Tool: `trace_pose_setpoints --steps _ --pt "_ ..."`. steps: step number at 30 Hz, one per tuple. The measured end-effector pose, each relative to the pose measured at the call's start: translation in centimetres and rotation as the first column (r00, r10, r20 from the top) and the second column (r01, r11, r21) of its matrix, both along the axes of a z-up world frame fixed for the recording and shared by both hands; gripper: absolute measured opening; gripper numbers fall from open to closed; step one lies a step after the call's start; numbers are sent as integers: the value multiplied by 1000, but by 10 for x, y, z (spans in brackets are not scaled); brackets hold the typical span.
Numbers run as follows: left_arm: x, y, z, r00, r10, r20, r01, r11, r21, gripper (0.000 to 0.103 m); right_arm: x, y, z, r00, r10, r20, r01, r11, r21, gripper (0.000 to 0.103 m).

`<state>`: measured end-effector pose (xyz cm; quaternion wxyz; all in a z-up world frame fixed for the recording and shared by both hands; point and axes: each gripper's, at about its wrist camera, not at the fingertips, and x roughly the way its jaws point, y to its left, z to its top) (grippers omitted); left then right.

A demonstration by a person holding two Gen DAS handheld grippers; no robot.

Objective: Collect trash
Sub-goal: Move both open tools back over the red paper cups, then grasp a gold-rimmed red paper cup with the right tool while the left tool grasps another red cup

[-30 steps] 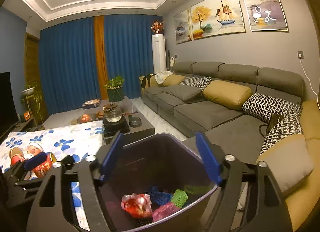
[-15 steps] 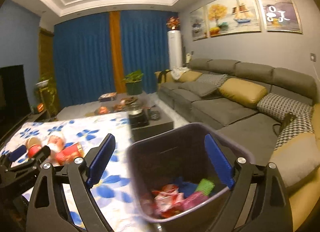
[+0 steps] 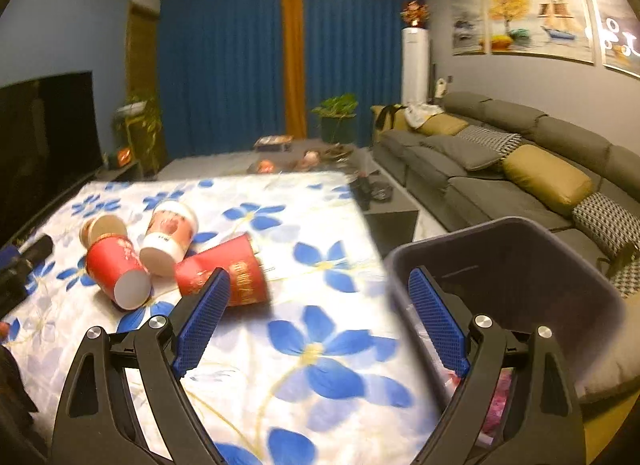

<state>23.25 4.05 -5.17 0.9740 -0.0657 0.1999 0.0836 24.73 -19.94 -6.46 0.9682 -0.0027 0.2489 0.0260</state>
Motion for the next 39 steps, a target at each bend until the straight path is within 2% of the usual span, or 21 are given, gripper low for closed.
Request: trace_pose_setpoints --steps 4,10,14,18,21,24,29,32,35,39 --pt "6 19 -5 999 46 13 -45 999 -10 97 32 15 -15 998 27 -55 -27 1000 13 88" --pt "14 35 -14 1000 31 -5 -31 997 -69 97 63 25 -25 993 64 -95 -62 998 25 88" --pt "14 35 -15 1000 17 0 -17 998 -68 97 81 21 -31 987 85 -133 -76 994 74 87" --pt "14 31 -16 1000 2 0 -2 998 -59 97 90 16 -36 975 140 -171 -115 983 146 82" --pt "14 31 -17 1000 -4 -5 4 998 -62 97 91 16 -36 963 196 -182 -163 970 181 73" --pt "15 32 -18 1000 -9 -9 8 997 -70 97 88 20 -35 943 273 -191 -232 950 210 60" --pt "17 32 -19 999 -31 -21 29 997 -78 97 76 27 -36 908 371 -196 -319 914 252 31" --pt "19 32 -19 997 -66 -31 63 995 -83 97 67 30 -34 890 413 -191 -356 894 272 22" --pt "23 36 -18 994 -105 -44 100 989 -106 97 57 33 -28 878 446 -172 -390 877 281 19" --pt "29 40 -16 986 -157 -52 151 984 -96 96 46 35 -22 880 453 -142 -401 870 288 13"
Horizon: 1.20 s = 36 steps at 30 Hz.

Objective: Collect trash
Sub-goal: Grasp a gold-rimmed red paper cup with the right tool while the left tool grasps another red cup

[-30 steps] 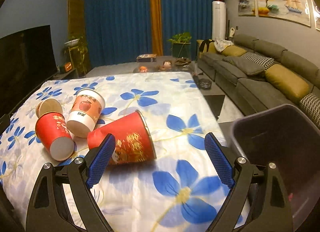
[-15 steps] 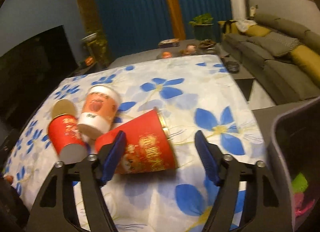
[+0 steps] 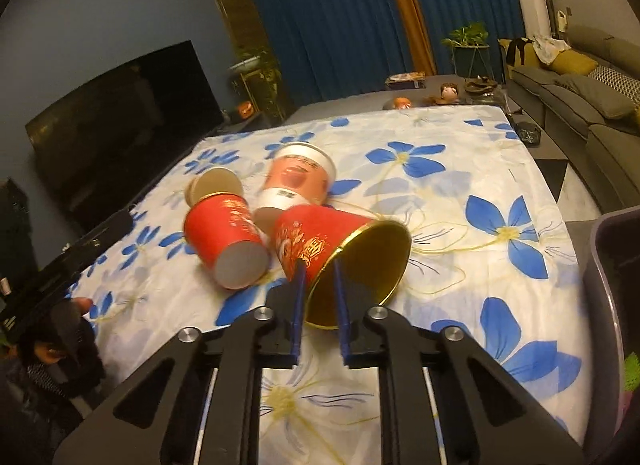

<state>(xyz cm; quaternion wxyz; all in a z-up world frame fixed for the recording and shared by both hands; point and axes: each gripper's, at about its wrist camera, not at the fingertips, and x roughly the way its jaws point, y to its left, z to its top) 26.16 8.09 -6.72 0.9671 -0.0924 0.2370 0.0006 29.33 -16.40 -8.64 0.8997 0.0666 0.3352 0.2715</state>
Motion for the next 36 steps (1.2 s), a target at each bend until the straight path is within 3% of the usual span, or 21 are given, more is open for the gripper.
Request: trace_pose_setpoints --steps 4,9,11,16,18,19,20,22,29,33,36 --pt "13 3 -2 999 -47 -9 47 998 34 93 -9 0 5 1000 -20 21 20 1000 7 8" --pt "35 3 -15 991 -117 -63 120 992 39 74 -16 5 9 998 -35 48 36 999 -19 7" --pt "47 5 -22 980 -166 -105 167 986 -3 65 -18 7 9 998 -33 47 33 999 -19 7" --pt "64 11 -28 963 -236 -132 228 971 -75 65 -21 4 6 998 -58 29 59 998 -17 7" --pt "69 11 -30 953 -267 -141 255 962 -98 65 -22 2 5 998 -63 19 63 998 -5 17" --pt "73 9 -32 943 -294 -156 280 954 -109 65 -23 2 4 998 -65 16 65 998 1 32" --pt "75 7 -34 934 -318 -160 302 946 -118 64 -24 1 4 998 -65 17 65 998 7 39" --pt "78 4 -34 924 -349 -156 332 935 -125 59 -23 2 0 998 -64 -2 64 998 8 39" --pt "78 1 -37 890 -429 -152 406 900 -160 39 -9 1 -15 993 -58 -105 66 995 72 40" --pt "77 -9 -41 865 -461 -196 437 886 -156 5 -2 8 -18 990 -42 -132 57 993 107 40" --pt "68 -16 -40 859 -472 -199 449 881 -149 2 2 12 -17 990 -38 -132 54 992 117 40"
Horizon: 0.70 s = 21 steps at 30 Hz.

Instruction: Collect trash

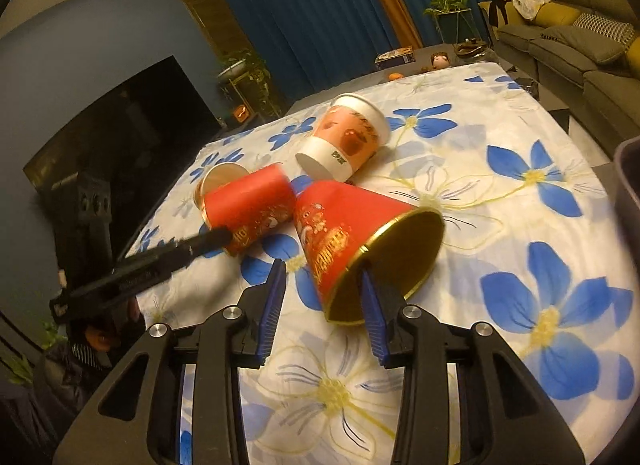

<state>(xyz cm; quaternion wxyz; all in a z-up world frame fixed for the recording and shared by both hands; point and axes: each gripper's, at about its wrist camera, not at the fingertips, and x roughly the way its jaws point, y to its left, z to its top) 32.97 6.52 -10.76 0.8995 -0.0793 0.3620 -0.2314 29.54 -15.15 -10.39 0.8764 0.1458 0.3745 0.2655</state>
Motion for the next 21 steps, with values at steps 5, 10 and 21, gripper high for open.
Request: trace_pose_setpoints --steps 5,10,21 --pt "-18 0 2 999 32 13 -31 999 -9 2 2 6 0 1000 12 -6 -12 1000 17 22" --pt "-48 -3 13 994 85 63 -87 996 19 2 -4 10 2 1000 11 12 -11 1000 -2 5" --pt "-121 -11 42 966 197 166 -209 976 56 2 -59 -5 33 993 -26 116 26 1000 -6 4"
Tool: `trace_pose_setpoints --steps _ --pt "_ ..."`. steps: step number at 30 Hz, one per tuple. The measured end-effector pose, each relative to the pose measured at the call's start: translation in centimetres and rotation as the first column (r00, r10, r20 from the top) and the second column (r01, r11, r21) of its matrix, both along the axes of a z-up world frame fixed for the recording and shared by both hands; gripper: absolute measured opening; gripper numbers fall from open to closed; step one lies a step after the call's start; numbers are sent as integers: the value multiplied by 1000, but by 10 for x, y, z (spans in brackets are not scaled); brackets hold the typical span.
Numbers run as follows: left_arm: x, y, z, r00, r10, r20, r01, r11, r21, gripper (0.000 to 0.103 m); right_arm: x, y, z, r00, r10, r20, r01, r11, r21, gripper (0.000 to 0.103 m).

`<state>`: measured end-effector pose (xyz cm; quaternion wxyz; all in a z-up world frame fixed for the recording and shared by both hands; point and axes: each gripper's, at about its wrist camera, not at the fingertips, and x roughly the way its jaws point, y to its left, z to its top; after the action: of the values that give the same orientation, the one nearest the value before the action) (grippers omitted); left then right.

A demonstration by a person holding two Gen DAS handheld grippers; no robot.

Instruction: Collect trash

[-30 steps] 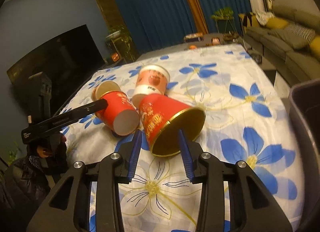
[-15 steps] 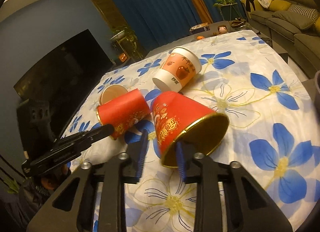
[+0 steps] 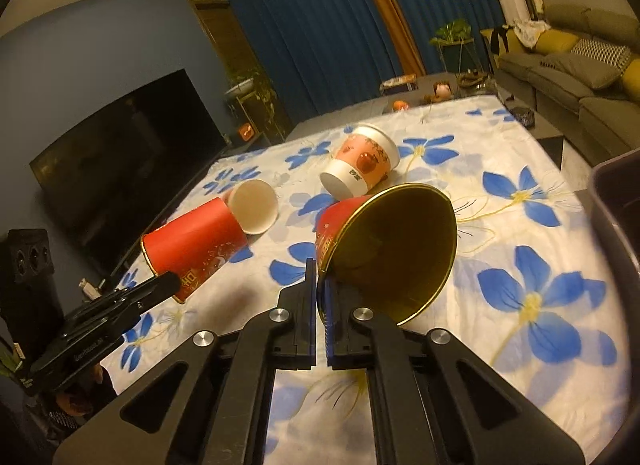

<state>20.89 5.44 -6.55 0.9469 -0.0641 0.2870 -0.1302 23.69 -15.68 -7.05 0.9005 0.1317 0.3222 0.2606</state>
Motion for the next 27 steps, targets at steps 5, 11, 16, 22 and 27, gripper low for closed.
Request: trace_pose_setpoints --steps 5,11,16,22,27 --pt "-33 -3 14 999 19 42 -19 1000 -11 2 -43 -5 14 999 2 36 -1 1000 -6 4" --pt "-67 -12 24 997 26 74 -26 1000 -3 2 -88 -11 26 998 -3 62 4 1000 -13 4" --pt "-89 -20 31 995 15 99 -15 1000 -3 2 -116 -17 33 997 -15 79 16 1000 -21 4" --pt "-105 -38 38 993 -13 121 11 1000 17 2 -138 -29 41 994 -27 106 28 1000 -8 4" --pt "-110 -60 41 990 -48 134 44 998 33 2 -143 -41 45 991 -48 125 49 999 -5 4"
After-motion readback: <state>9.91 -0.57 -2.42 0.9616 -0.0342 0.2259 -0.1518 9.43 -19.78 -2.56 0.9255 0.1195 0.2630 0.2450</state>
